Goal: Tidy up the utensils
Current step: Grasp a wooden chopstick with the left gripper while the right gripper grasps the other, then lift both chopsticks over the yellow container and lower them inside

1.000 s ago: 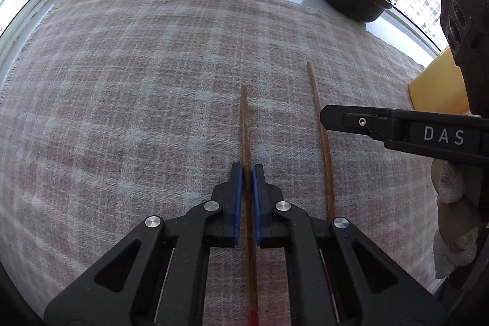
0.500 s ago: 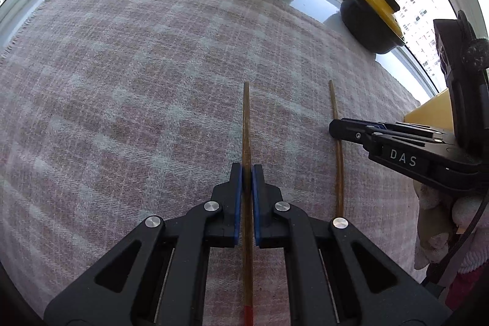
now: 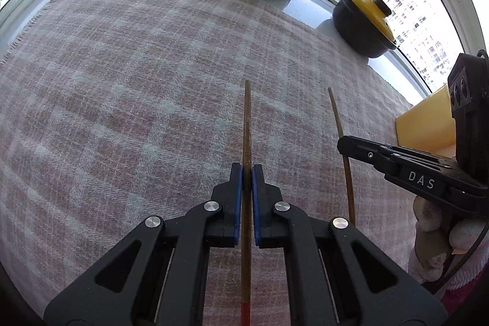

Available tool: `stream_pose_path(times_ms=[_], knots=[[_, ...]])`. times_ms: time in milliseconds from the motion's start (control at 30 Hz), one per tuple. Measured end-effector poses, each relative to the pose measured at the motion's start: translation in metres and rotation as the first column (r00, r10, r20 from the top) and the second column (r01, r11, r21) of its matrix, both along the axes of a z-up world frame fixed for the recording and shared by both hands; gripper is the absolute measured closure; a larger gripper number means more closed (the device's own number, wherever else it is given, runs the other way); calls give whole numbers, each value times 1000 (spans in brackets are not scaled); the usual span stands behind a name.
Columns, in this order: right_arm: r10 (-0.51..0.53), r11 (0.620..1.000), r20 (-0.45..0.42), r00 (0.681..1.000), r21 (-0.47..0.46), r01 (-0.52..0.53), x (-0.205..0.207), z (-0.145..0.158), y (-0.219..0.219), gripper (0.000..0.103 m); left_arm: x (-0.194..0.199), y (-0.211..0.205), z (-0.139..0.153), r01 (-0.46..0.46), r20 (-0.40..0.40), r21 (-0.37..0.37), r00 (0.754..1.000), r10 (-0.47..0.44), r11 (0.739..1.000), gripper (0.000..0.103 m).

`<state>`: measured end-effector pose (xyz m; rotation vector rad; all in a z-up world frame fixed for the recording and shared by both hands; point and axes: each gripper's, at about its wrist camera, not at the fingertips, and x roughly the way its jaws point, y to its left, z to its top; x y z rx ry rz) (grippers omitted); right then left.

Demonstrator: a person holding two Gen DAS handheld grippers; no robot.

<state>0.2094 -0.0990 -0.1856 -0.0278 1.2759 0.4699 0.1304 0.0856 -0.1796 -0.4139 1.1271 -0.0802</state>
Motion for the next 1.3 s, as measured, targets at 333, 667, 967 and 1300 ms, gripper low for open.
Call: stream_pose_path(times_ms=[333,667,967,1300], knots=[[-23,998,98,995,60,17,-28,37,-30,100,-3,-21,23,17,47,8,999,-17,1000,99],[-52,995,225,973,99,31,-50,84,-68,100,-15,-45,61,20,137,-9,990,-19,1000,99],[-85,993,325,942,111,51,-69,119,-111,100,-24,-75,95,34,219,-29,975,-27,999,99],[-144,986,413,900,134,96,-83,155,-166,100,-24,-120,136,89,318,-56,946,-66,994,99]])
